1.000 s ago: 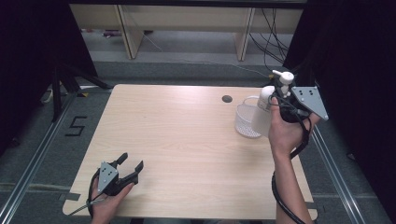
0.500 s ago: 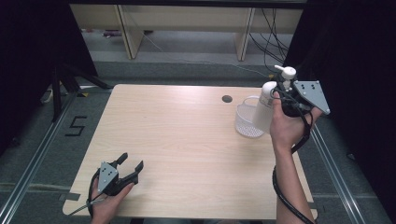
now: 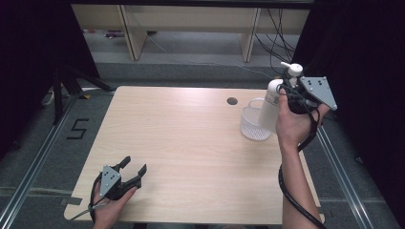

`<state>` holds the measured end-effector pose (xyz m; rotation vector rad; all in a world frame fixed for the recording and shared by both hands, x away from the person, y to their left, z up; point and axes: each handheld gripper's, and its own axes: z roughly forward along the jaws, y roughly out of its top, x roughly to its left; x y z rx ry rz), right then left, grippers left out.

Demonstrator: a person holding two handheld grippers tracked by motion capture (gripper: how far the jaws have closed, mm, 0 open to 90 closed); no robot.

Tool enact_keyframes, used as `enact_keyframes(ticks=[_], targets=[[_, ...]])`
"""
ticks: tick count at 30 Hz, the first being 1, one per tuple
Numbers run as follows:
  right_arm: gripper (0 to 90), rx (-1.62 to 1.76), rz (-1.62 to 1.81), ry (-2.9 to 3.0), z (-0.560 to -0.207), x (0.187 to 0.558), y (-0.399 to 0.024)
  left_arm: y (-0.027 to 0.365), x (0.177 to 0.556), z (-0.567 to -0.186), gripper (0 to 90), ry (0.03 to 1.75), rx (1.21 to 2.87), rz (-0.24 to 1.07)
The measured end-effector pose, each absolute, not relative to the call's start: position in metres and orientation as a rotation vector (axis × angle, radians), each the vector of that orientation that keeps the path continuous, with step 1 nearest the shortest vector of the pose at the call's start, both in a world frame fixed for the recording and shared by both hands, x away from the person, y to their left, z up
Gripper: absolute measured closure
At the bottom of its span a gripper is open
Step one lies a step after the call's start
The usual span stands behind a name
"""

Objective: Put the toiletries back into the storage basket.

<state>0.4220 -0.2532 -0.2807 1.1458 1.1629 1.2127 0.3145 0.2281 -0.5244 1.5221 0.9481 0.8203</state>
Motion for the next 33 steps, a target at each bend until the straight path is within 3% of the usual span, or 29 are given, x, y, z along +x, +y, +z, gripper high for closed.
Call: enact_keyframes(ticks=[33], targets=[[63.5,1.179,1.206,1.182,-0.276,0.45,-0.251,0.228,0.315,-0.524,30.0,0.952,1.518,0.817]])
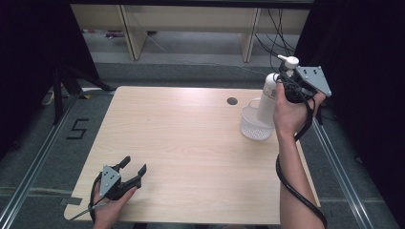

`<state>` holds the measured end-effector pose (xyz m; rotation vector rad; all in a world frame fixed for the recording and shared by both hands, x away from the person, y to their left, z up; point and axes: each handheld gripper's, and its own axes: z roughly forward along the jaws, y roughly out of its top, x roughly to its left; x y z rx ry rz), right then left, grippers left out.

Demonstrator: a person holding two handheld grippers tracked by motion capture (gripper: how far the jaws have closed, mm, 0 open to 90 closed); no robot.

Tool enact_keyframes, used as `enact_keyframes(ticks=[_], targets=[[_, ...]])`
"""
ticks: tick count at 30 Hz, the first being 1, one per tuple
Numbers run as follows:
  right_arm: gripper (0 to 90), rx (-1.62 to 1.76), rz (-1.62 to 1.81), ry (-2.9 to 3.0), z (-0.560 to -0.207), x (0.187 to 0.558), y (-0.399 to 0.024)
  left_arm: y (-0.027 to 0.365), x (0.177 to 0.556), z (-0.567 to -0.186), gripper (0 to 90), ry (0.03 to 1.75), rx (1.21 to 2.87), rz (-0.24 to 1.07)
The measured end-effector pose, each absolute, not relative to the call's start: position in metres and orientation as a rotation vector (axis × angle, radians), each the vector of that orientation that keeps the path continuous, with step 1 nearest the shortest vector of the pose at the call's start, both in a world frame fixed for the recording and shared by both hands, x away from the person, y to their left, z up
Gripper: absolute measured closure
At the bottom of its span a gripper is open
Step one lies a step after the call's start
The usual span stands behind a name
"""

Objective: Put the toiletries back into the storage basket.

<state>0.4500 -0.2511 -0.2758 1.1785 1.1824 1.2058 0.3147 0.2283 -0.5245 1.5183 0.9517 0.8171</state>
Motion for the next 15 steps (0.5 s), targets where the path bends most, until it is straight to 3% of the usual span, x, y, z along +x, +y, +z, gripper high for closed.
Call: enact_keyframes(ticks=[15], targets=[[63.5,1.187,1.204,1.184,-0.277,0.462,-0.251,0.229,0.315,-0.524,30.0,0.951,1.519,0.816]])
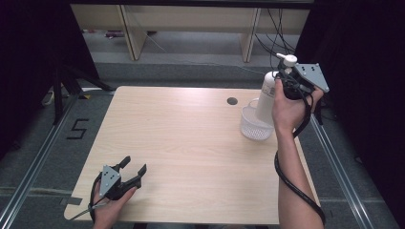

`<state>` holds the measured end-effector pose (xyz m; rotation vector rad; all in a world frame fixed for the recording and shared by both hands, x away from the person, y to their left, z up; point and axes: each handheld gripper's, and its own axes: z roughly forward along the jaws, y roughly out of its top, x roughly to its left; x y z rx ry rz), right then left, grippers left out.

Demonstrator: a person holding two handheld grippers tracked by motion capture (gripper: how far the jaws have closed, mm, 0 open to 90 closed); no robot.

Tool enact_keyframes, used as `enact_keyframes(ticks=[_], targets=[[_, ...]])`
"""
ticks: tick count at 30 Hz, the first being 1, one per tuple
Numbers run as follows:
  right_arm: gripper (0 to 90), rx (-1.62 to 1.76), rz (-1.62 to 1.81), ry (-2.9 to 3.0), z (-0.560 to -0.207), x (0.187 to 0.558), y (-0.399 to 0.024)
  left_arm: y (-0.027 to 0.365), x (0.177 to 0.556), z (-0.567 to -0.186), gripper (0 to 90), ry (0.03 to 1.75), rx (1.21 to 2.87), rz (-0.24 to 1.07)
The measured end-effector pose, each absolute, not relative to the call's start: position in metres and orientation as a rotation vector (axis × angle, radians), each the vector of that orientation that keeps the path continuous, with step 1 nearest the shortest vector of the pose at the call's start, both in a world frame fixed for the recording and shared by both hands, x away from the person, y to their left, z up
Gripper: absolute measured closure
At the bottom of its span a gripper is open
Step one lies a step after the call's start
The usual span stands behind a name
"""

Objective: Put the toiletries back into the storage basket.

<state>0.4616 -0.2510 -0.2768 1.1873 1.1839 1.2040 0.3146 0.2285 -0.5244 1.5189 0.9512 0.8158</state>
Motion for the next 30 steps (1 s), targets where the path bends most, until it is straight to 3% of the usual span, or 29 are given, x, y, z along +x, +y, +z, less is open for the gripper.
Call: enact_keyframes(ticks=[30], targets=[[63.5,1.234,1.197,1.222,-0.293,0.486,-0.247,0.229,0.315,-0.524,30.0,0.955,1.517,0.81]])
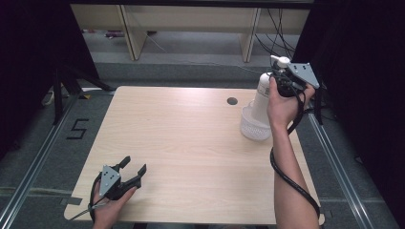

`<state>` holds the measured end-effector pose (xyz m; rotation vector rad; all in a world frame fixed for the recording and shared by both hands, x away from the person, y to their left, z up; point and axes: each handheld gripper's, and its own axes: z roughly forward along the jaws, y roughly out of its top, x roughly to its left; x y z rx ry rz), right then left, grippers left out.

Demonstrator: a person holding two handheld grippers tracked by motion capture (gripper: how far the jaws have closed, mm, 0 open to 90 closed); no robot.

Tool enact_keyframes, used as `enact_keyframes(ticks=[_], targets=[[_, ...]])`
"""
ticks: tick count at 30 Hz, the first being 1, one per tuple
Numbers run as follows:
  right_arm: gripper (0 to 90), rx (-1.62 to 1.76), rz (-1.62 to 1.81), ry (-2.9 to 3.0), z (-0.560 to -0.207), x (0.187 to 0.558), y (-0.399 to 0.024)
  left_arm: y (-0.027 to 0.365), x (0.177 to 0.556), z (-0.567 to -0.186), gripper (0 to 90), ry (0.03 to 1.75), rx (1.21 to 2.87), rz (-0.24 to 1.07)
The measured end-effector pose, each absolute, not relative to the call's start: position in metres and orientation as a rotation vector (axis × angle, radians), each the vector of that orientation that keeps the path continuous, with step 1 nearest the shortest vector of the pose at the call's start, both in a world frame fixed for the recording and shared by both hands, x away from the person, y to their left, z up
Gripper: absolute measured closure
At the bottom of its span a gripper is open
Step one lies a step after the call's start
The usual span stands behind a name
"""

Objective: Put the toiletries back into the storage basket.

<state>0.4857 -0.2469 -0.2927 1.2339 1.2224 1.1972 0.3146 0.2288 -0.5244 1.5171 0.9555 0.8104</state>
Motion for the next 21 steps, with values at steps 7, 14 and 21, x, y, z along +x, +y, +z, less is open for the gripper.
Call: enact_keyframes(ticks=[7,14,21], targets=[[63.5,1.242,1.194,1.23,-0.2967,0.4895,-0.2465,0.2289,0.3147,-0.5244,29.9,0.958,1.515,0.81],[63.5,1.239,1.189,1.238,-0.2987,0.4925,-0.2464,0.2289,0.3147,-0.5245,29.9,0.956,1.514,0.81],[63.5,1.24,1.183,1.249,-0.3033,0.4942,-0.2483,0.2289,0.3147,-0.5244,29.9,0.953,1.517,0.81]])
